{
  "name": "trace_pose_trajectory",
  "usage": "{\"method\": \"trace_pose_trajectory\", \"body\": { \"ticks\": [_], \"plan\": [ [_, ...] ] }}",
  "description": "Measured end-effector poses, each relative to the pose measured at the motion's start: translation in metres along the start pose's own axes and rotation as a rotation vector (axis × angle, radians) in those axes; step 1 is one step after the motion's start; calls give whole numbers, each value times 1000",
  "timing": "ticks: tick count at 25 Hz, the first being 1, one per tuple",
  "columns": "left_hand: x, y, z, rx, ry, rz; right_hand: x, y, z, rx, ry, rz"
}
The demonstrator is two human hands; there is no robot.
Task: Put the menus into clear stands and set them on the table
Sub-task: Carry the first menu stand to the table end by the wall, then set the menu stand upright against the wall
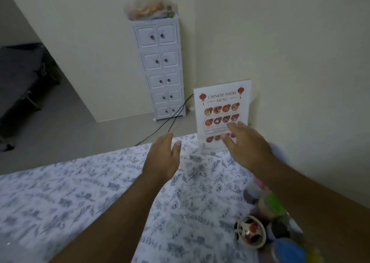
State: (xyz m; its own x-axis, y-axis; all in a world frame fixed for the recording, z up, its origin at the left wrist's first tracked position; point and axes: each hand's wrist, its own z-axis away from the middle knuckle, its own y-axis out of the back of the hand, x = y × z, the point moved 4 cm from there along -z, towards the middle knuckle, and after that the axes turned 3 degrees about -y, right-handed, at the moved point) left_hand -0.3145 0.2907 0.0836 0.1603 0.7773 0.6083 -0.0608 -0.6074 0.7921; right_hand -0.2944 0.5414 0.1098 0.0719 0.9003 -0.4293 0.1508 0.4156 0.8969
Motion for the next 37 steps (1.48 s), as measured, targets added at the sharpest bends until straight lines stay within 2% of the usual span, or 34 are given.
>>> {"method": "trace_pose_trajectory", "body": {
  "ticks": [4, 11, 15, 18, 21, 24, 26, 31, 37],
  "plan": [
    [-35, 41, 108, -71, -8, -135, -84, -17, 97, -51, 65, 124],
    [-112, 106, 266, 9, 49, -181, -203, -77, 225, -132, 186, 173],
    [-163, 154, 316, 99, 160, -231, -263, -112, 242, -177, 297, 158],
    [-207, 185, 349, 206, 306, -205, -304, -136, 244, -204, 393, 76],
    [-248, 210, 380, 337, 464, -111, -329, -161, 242, -323, 355, -35],
    [-283, 231, 386, 473, 568, 2, -341, -185, 239, -408, 296, -118],
    [-308, 240, 372, 449, 636, 74, -348, -201, 237, -436, 292, -200],
    [-384, 260, 323, 349, 450, 242, -380, -242, 218, -347, 186, -457],
    [-498, 346, 252, 471, 385, 601, -491, -306, 152, -261, 96, -618]
  ]
}}
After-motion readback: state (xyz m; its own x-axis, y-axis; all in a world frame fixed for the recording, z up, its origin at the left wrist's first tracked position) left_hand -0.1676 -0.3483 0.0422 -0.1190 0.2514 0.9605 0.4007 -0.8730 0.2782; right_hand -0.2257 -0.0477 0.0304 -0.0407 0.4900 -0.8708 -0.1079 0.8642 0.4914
